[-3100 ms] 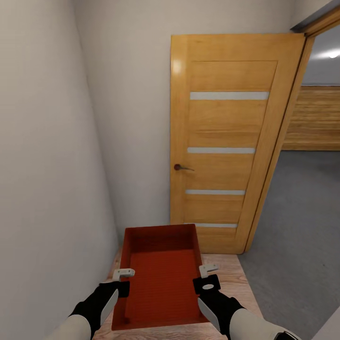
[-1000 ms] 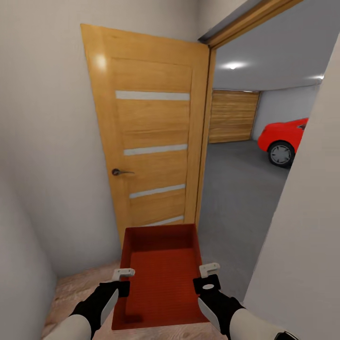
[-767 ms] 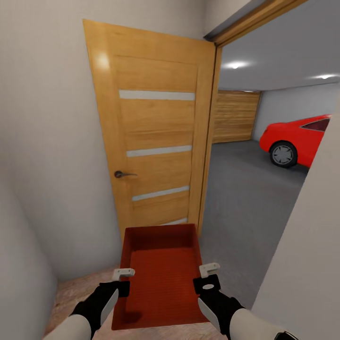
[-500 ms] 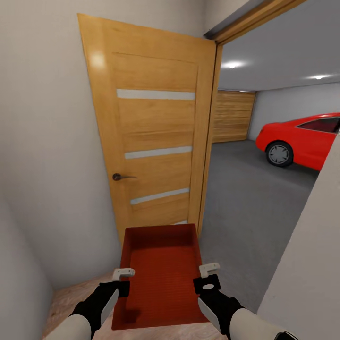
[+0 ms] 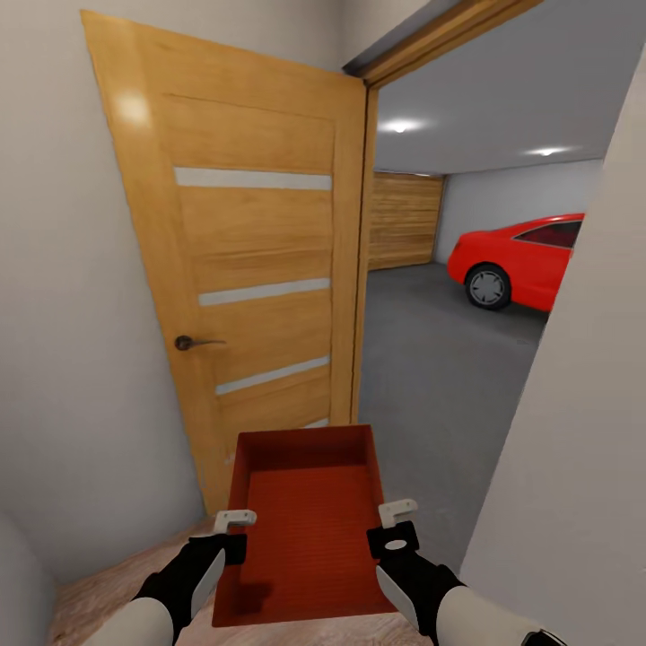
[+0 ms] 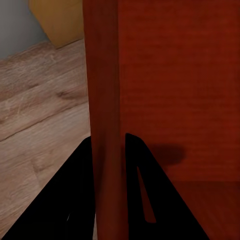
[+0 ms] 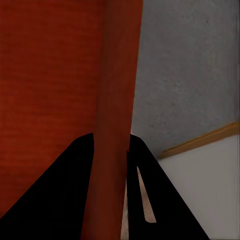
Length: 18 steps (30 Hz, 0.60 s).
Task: Move the two storage containers from the living room to the garage. In the garage, place one container on the floor and stack the other container on top of it (either order is fine).
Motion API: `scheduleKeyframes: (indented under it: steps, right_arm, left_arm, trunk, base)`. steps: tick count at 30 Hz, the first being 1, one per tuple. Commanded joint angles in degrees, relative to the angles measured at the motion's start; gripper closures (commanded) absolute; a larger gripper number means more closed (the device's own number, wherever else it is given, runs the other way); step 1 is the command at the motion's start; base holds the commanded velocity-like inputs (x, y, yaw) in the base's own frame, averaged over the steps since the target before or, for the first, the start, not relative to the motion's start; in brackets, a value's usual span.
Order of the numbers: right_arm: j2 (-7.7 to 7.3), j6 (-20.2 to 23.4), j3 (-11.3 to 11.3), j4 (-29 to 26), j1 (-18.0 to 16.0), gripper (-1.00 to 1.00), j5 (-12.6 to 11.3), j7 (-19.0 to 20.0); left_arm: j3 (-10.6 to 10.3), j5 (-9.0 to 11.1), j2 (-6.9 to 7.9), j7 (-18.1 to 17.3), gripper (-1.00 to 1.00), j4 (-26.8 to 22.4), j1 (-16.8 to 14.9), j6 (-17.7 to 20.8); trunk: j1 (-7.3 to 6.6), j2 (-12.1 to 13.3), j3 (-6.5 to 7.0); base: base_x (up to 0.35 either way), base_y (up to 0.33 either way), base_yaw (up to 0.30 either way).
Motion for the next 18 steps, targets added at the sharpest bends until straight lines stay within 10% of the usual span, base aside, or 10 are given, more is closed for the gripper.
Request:
scheduleKeyframes:
  steps: [1,18]
  right_arm:
    - [0.38,0.35,0.08,-0.19,-0.03,1.0,-0.67,0.91]
    - [0.38,0.35,0.08,-0.18,-0.03,1.0,-0.67,0.91]
  left_arm:
    - [0.34,-0.57,-0.04,0.34,1.0,-0.2,0.02,0.37]
    - [0.34,-0.56,-0.04,0.34,1.0,-0.2,0.03,0.37]
  trunk:
    - [0.02,-0.05,-0.03]
    - [0.02,-0.05,-0.03]
  base:
    - [0.0,0.0,-0.25]
    - [0.118,0.099,-0.122]
